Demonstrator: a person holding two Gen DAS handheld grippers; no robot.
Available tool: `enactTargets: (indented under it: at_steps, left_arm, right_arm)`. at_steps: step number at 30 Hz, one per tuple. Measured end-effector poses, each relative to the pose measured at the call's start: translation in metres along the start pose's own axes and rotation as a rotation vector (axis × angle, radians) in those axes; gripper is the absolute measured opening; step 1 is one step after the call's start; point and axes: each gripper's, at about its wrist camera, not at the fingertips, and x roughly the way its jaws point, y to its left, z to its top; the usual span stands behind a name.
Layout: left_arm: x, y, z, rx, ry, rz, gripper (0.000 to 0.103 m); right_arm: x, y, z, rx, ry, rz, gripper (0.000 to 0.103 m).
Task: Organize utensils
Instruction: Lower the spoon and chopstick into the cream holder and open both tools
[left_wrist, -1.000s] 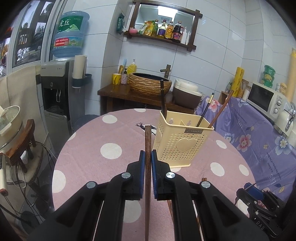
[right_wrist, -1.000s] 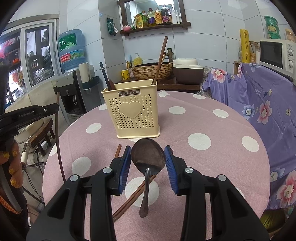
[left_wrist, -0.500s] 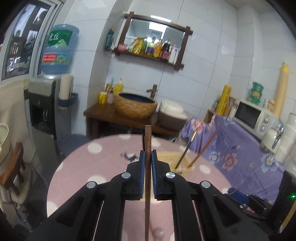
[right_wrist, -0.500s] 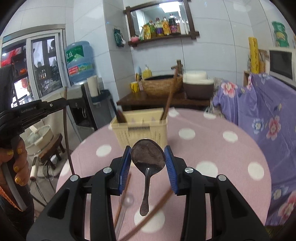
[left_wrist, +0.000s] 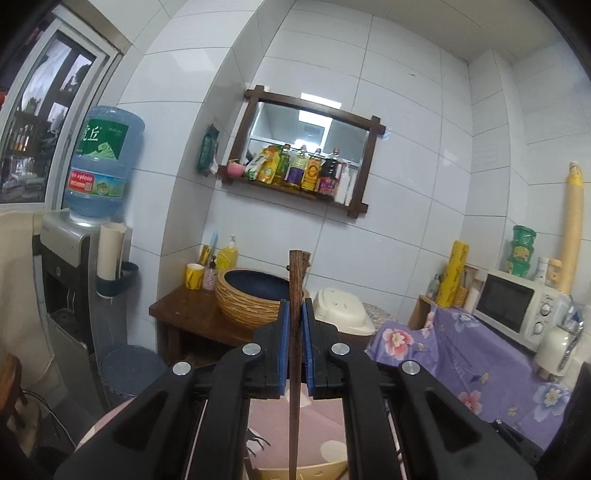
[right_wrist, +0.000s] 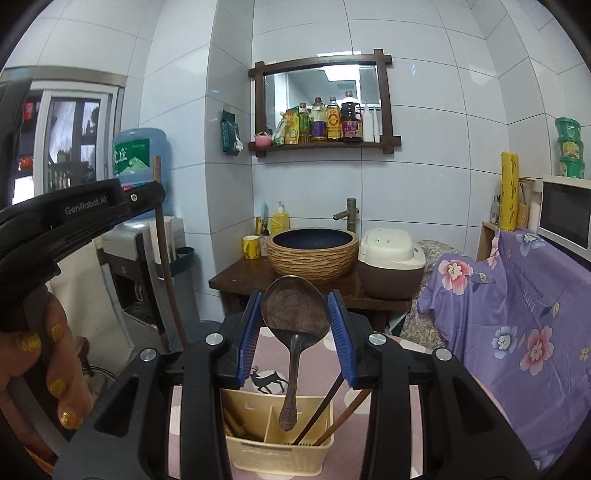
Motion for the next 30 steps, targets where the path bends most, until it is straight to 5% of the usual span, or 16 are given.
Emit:
enactTargets:
  at_steps: [16,22,28,30]
  left_arm:
    - [0.001,0.014,-0.110,0.080,0.113,0.005,0.008]
    - [0.004,0.024,-0.123,0.060,0.167,0.011,0.008]
    - [-0.016,0.027,-0.116,0.050,0.158,-0.007,0.008]
    - [-0.028,0.028,-0.115,0.048,0.169,0.001,0.017]
  right_arm:
    - [0.052,0.007,-0.111,-0.047,0.147,-0.035,0.038]
    - [0.050,0.009,-0.126,-0.064,0.140,-0.035,0.038]
    - [0.035,0.010,-0.126,-0.080,0.111,-0.032,0.051]
    - [0.022,0.012,-0.127,-0.088,0.101,-0.037,0.051]
